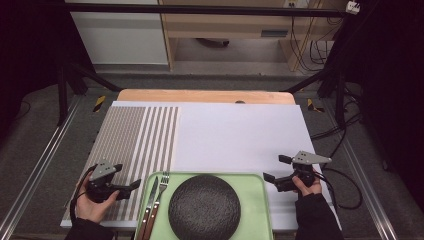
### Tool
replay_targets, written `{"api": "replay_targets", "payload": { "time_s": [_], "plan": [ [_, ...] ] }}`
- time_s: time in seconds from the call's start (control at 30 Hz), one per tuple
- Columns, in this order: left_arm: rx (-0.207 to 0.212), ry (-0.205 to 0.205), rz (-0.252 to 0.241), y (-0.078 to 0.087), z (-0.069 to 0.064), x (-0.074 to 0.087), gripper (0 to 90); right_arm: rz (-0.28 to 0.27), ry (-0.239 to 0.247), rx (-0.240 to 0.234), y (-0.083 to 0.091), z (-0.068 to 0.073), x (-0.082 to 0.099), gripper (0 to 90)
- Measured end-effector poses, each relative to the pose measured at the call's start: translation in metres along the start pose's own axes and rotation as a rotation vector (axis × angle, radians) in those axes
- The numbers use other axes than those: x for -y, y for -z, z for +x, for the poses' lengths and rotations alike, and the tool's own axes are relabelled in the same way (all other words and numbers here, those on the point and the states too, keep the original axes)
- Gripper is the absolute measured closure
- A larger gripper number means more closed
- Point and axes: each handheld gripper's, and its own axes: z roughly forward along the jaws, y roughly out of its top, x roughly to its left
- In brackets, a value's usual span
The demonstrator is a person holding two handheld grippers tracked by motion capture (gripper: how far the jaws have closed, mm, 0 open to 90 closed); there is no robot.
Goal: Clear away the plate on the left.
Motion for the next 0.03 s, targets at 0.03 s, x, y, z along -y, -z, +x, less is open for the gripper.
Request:
{"api": "replay_targets", "payload": {
  "time_s": [0.03],
  "plan": [
    [0.002, 0.000, -0.001, 0.0002, 0.0001, -0.0001, 7.3, 0.000, 0.000, -0.001, 0.0000, 0.0000, 0.0000, 0.3]
  ]
}}
